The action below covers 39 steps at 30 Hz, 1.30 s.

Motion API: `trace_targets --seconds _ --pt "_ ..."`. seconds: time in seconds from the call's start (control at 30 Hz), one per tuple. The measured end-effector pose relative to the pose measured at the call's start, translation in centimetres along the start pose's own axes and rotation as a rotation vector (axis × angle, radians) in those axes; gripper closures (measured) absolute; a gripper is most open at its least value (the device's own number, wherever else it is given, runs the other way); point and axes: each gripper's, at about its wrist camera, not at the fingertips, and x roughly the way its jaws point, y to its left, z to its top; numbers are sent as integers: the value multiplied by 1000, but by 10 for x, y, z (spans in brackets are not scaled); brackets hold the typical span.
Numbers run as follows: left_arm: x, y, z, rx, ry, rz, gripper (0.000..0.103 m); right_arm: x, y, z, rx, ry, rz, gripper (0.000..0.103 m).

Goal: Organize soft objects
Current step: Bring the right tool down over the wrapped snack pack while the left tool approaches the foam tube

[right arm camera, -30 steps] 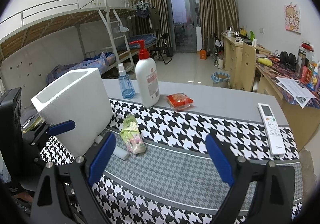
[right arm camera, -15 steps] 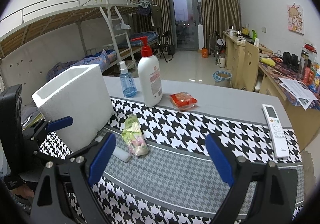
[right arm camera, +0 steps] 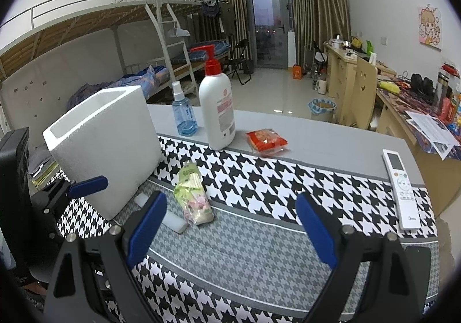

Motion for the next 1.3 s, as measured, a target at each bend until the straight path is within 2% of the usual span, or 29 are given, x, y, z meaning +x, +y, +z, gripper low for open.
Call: trace_targets --seconds 1.3 --pt "20 8 -11 -50 87 33 1 37 6 0 -67 118 18 10"
